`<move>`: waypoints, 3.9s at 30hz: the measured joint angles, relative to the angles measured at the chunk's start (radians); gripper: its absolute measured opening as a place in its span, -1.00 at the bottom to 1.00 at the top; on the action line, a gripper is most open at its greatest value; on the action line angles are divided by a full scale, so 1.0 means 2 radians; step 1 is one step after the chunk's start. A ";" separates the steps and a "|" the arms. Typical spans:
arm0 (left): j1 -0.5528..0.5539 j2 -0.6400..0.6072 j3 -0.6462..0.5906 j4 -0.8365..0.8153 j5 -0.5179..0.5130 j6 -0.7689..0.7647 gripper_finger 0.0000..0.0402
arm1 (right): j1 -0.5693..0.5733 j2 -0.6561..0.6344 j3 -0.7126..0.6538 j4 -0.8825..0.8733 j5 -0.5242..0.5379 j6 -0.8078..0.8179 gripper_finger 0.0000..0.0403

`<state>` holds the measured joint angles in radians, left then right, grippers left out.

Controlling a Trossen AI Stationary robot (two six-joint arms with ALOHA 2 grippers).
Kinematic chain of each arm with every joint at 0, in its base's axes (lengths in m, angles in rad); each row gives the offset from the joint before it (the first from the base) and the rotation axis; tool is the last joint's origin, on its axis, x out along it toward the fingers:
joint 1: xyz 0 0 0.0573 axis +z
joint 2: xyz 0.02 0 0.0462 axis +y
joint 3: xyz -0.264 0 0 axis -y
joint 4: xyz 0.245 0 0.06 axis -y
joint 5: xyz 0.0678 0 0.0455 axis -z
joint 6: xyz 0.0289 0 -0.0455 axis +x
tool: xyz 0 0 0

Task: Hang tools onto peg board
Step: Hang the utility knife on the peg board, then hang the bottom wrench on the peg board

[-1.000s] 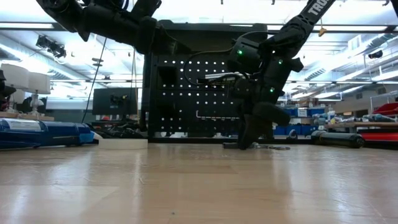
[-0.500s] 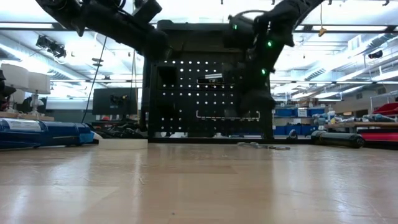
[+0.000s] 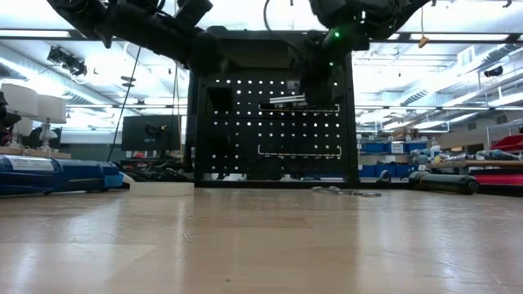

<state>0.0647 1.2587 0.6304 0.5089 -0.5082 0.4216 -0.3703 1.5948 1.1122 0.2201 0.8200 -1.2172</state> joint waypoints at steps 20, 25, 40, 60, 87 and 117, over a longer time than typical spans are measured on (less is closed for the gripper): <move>0.000 0.000 0.000 0.006 0.002 -0.003 -0.30 | -0.085 0.002 0.000 0.099 -0.027 -0.030 -0.42; 0.000 0.000 0.000 0.006 0.002 -0.003 -0.30 | -0.085 0.002 0.000 0.092 -0.026 -0.016 -0.30; 0.000 0.000 0.000 0.004 0.002 -0.003 -0.30 | -0.083 0.002 0.000 0.096 -0.017 -0.013 -0.09; 0.000 0.000 0.000 0.008 0.008 -0.004 -0.30 | -0.031 -0.038 0.000 -0.081 -0.086 0.095 -0.11; 0.000 0.003 0.000 0.008 0.008 -0.003 -0.30 | -0.131 -0.043 0.000 -0.170 -0.208 0.250 -0.16; 0.000 0.003 0.000 -0.010 0.008 -0.001 -0.30 | -0.109 -0.051 0.000 -0.150 -0.191 0.246 -0.19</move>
<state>0.0654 1.2644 0.6296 0.4891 -0.4923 0.4191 -0.5889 1.4934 1.1126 -0.0807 0.4390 -0.7243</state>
